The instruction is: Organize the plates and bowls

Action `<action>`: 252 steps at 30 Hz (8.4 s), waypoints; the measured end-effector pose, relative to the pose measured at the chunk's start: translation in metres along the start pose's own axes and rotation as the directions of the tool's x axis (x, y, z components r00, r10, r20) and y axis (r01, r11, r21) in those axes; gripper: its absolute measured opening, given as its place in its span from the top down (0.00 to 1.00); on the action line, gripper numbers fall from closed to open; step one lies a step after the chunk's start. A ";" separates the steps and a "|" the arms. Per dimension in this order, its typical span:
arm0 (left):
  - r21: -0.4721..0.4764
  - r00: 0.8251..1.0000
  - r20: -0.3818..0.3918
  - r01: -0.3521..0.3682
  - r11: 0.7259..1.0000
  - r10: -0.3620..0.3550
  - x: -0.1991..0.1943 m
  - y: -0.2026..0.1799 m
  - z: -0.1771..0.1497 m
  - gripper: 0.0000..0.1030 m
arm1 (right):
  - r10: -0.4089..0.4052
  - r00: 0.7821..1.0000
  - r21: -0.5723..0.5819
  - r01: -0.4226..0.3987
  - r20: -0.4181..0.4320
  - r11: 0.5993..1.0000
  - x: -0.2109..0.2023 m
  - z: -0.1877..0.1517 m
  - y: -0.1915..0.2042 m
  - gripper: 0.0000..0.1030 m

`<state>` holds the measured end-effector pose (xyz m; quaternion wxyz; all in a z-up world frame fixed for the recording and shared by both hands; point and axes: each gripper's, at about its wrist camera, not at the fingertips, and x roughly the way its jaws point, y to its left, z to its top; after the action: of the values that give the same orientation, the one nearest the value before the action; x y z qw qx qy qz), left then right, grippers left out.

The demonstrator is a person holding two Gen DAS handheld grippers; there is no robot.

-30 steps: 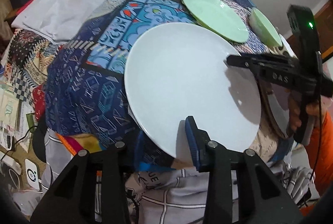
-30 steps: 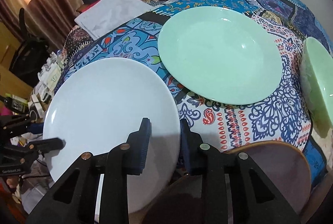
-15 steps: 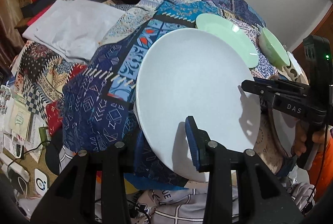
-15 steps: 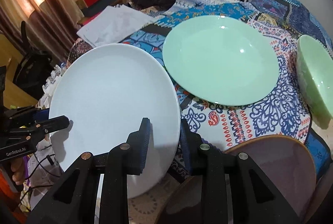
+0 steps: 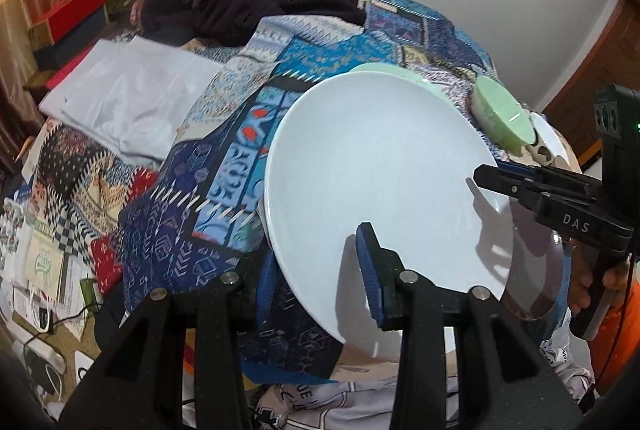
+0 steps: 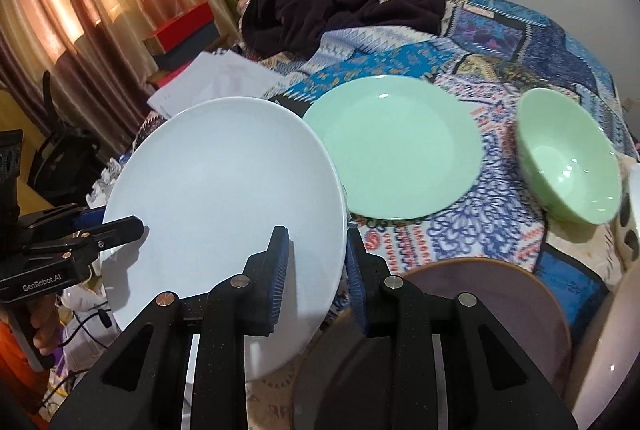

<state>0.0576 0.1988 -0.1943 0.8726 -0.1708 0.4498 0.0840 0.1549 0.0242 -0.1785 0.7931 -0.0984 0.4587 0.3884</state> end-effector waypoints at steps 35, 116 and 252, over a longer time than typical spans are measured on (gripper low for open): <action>0.229 0.990 -0.028 0.139 0.963 -0.137 0.006 -0.121 0.007 0.63 | -0.154 0.982 0.208 0.130 0.106 0.970 -0.094 -0.067 -0.070 0.75; 0.244 0.995 0.076 0.045 0.969 -0.065 0.022 -0.134 0.046 0.22 | -0.152 0.979 0.245 0.114 0.140 0.963 -0.105 -0.064 -0.080 0.59; 0.287 0.993 0.036 0.097 0.953 -0.112 0.002 -0.117 0.057 0.70 | -0.108 0.984 0.214 0.076 0.143 0.974 -0.090 -0.019 -0.064 0.70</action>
<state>0.1372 0.1112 -0.1387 0.9028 -0.0645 0.4246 -0.0235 0.1630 -0.0763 -0.1300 0.8493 -0.0060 0.4289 0.3077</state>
